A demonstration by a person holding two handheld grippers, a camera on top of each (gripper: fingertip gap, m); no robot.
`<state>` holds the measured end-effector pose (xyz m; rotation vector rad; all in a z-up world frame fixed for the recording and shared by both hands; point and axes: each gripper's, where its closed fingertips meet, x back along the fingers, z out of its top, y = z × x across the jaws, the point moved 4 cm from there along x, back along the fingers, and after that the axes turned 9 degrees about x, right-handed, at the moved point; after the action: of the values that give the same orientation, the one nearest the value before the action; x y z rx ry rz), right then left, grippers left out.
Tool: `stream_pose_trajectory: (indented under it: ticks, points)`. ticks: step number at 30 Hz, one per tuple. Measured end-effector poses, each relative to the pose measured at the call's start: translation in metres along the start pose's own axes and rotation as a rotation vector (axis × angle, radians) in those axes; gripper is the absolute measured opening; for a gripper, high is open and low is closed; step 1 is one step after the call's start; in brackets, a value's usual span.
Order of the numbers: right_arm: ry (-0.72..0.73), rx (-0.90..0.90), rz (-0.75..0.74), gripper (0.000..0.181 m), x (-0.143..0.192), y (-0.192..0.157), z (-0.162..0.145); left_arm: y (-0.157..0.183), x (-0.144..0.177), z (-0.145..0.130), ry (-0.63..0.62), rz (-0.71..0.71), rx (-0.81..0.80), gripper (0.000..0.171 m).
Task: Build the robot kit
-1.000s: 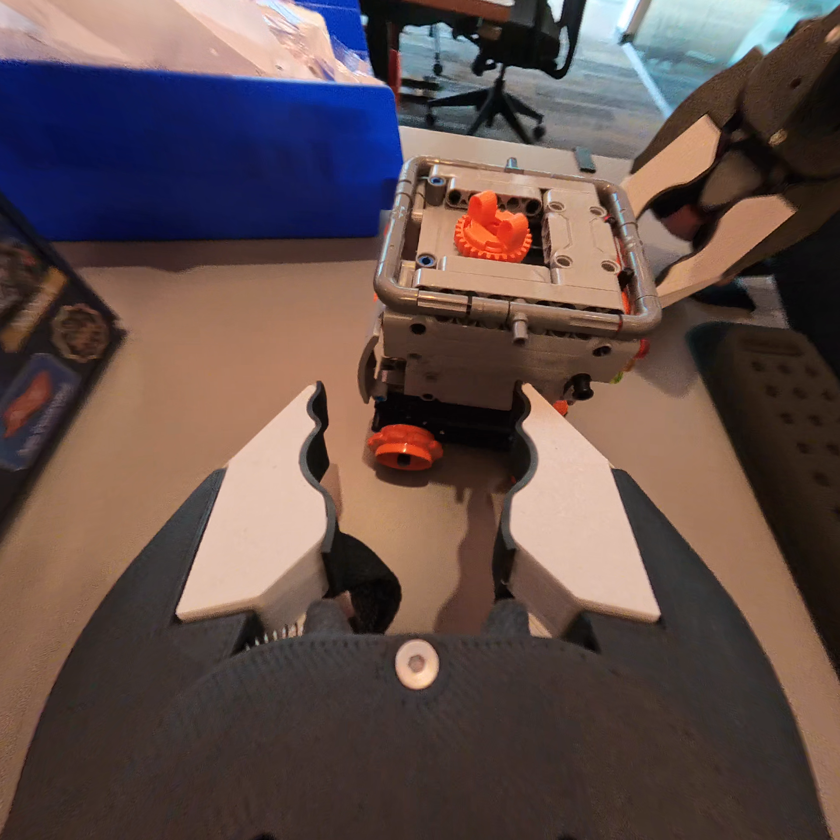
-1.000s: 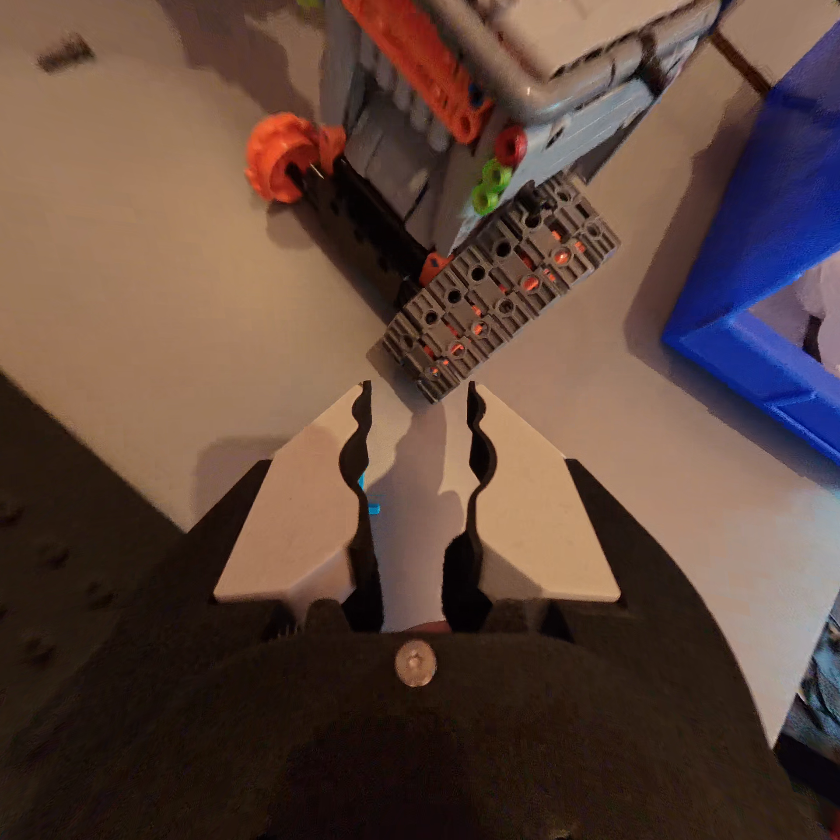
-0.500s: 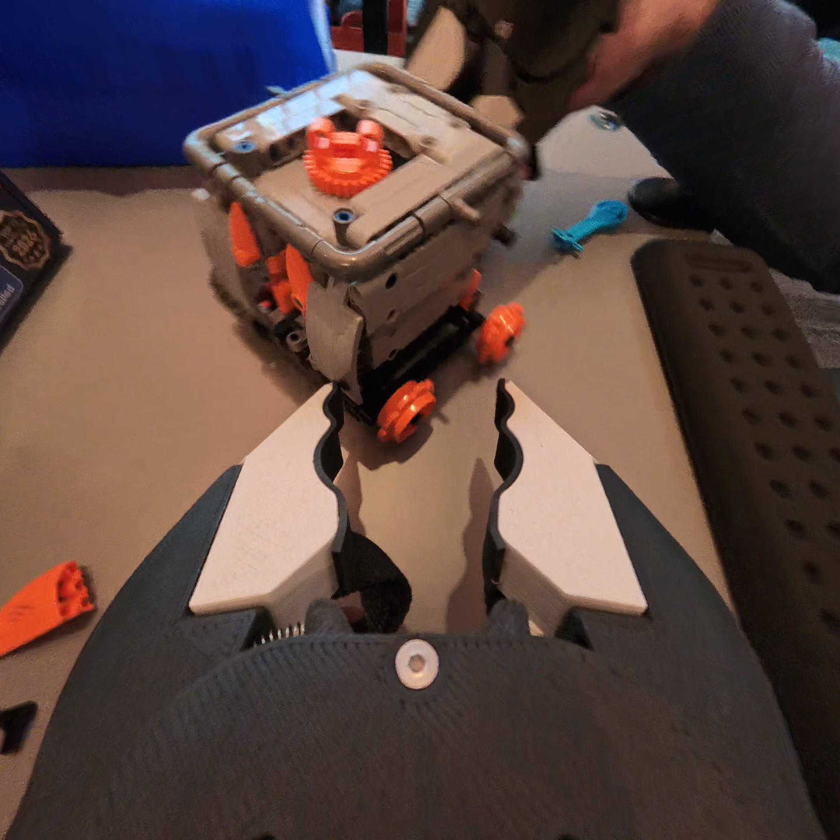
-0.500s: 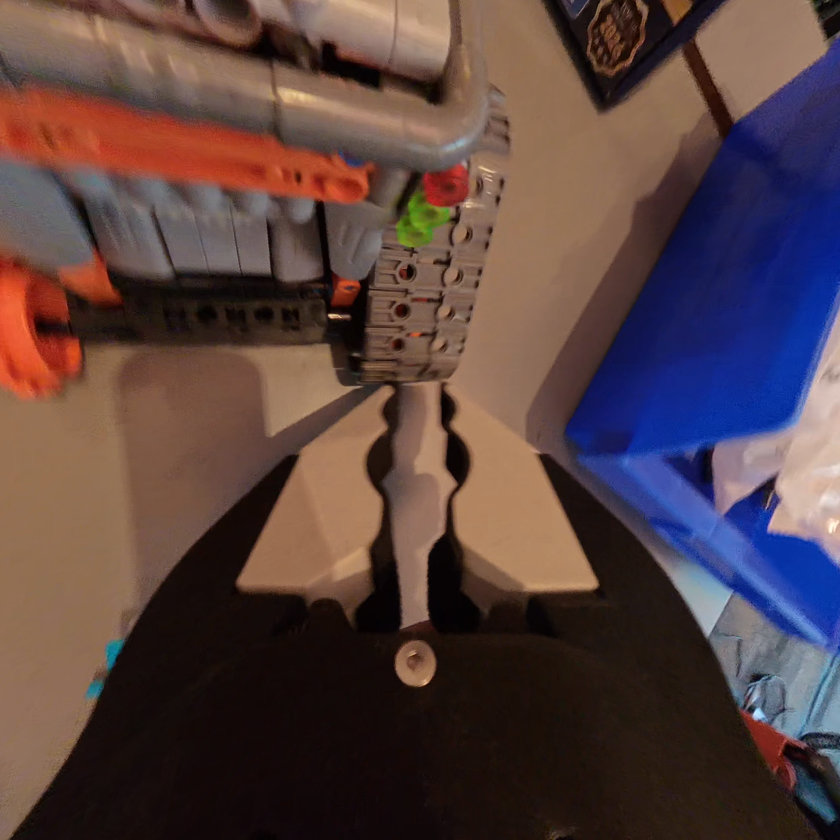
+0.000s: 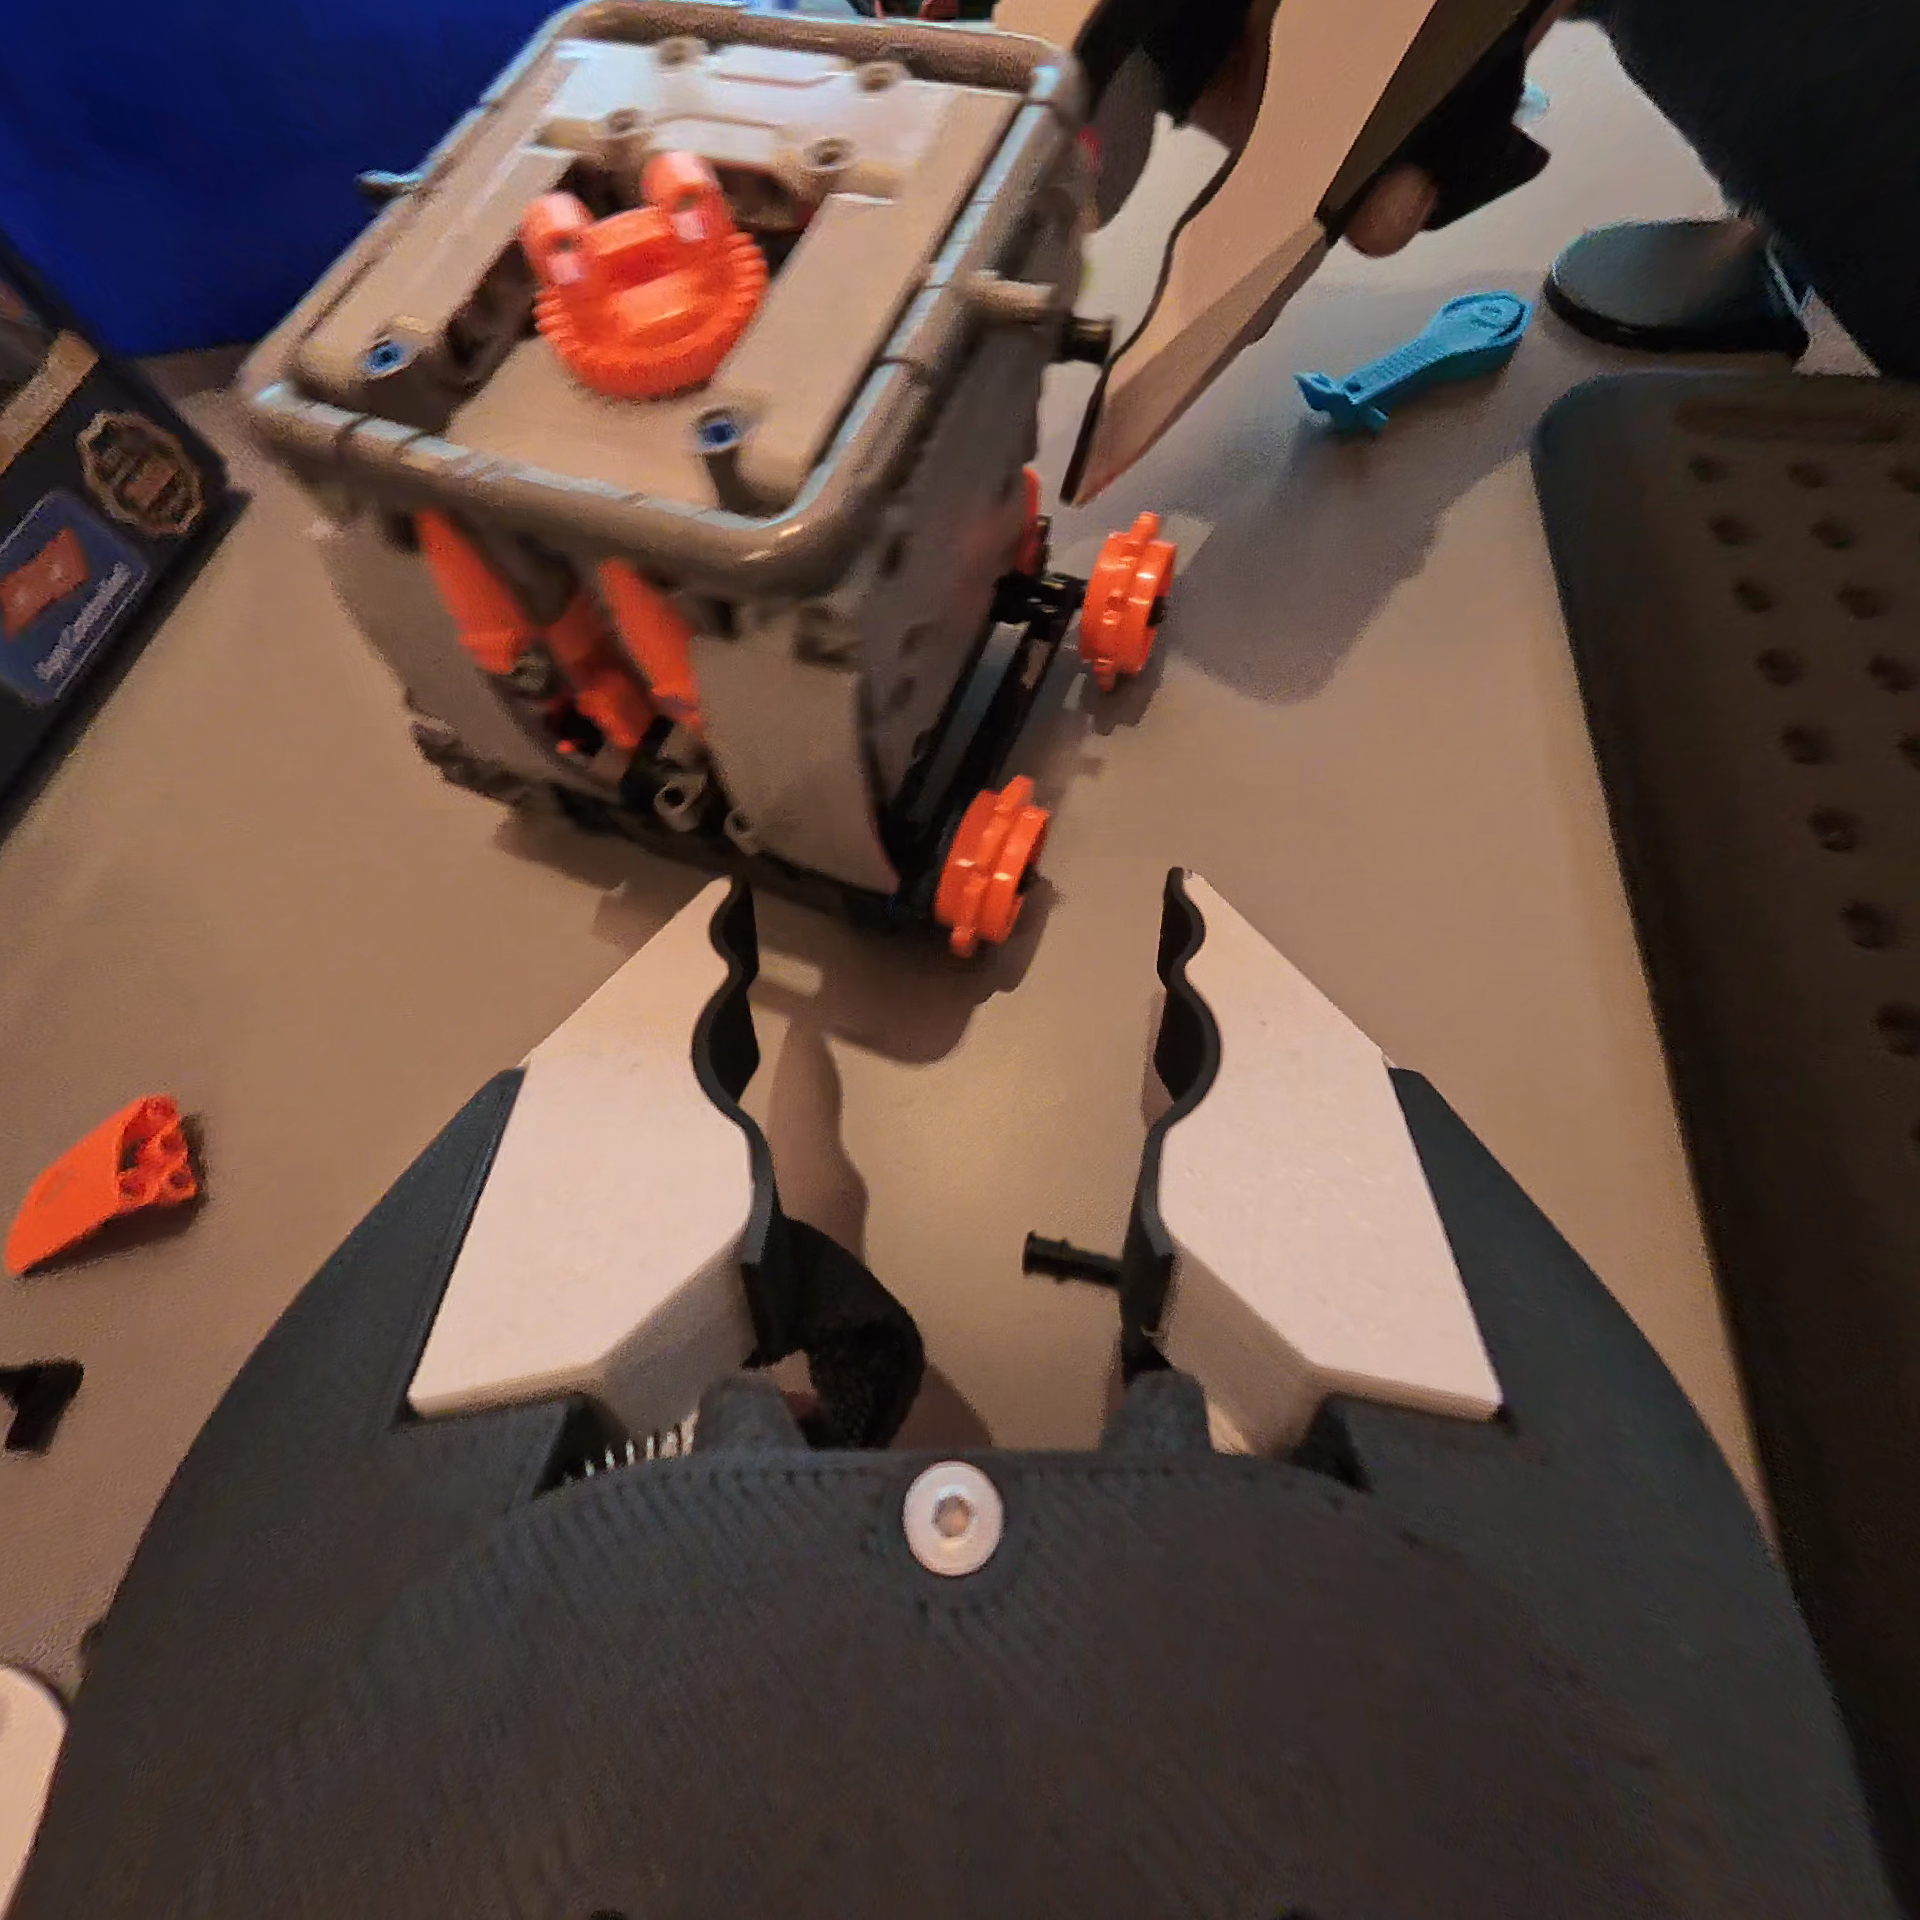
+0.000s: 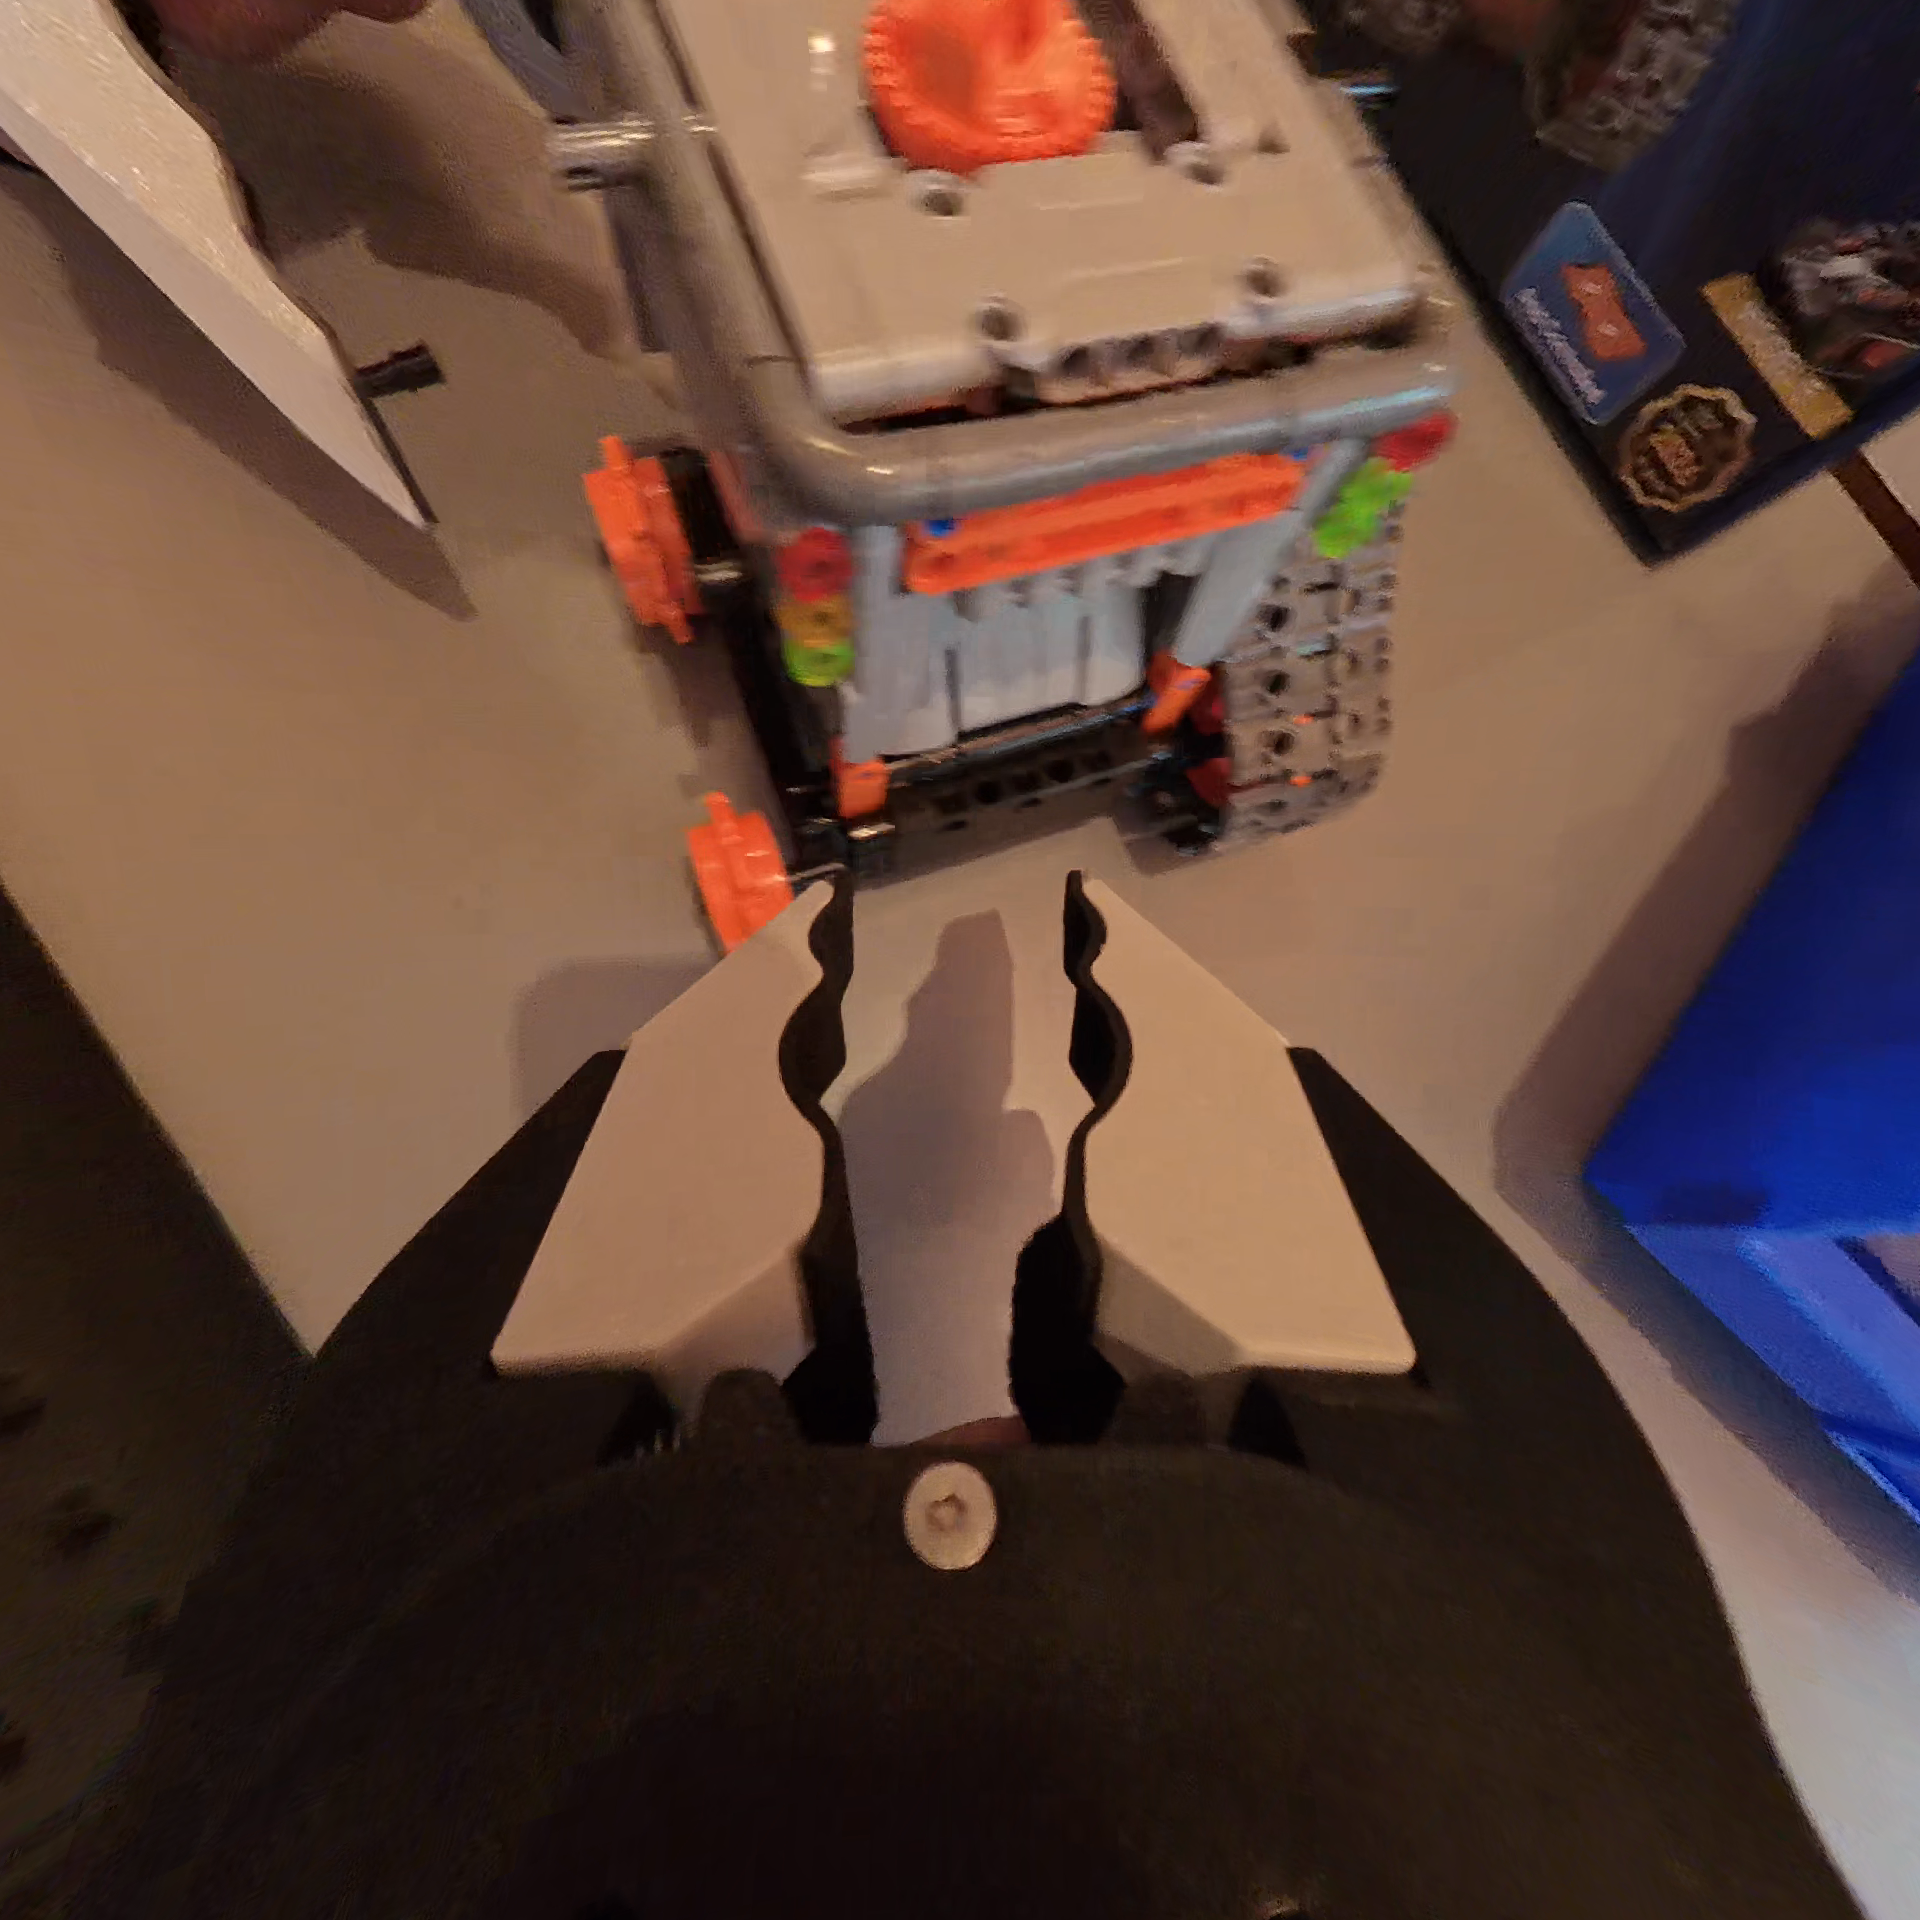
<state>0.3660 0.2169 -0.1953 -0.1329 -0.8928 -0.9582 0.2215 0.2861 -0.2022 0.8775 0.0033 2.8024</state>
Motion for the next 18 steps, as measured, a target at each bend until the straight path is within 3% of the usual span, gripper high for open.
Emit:
stream_pose_trajectory:
  ticks: [2,4,8,14,18]
  points:
    - [0.003,0.025,0.027,0.028,-0.007,-0.012,0.004,0.008,-0.007,0.001,-0.023,0.027,-0.050,0.084]
    - [0.001,0.027,0.005,0.030,-0.012,-0.008,0.005,0.017,-0.011,0.002,-0.030,0.022,-0.062,0.093]
    - [0.016,0.015,0.015,0.033,-0.020,0.001,0.009,0.019,-0.006,0.002,-0.005,0.026,-0.024,0.088]
    - [0.043,-0.009,-0.020,0.032,-0.042,0.023,0.023,-0.012,0.002,-0.002,-0.077,0.067,0.020,0.089]
    - [0.067,0.022,-0.055,0.037,-0.032,0.024,0.027,-0.047,0.040,-0.008,-0.090,0.187,-0.008,0.081]
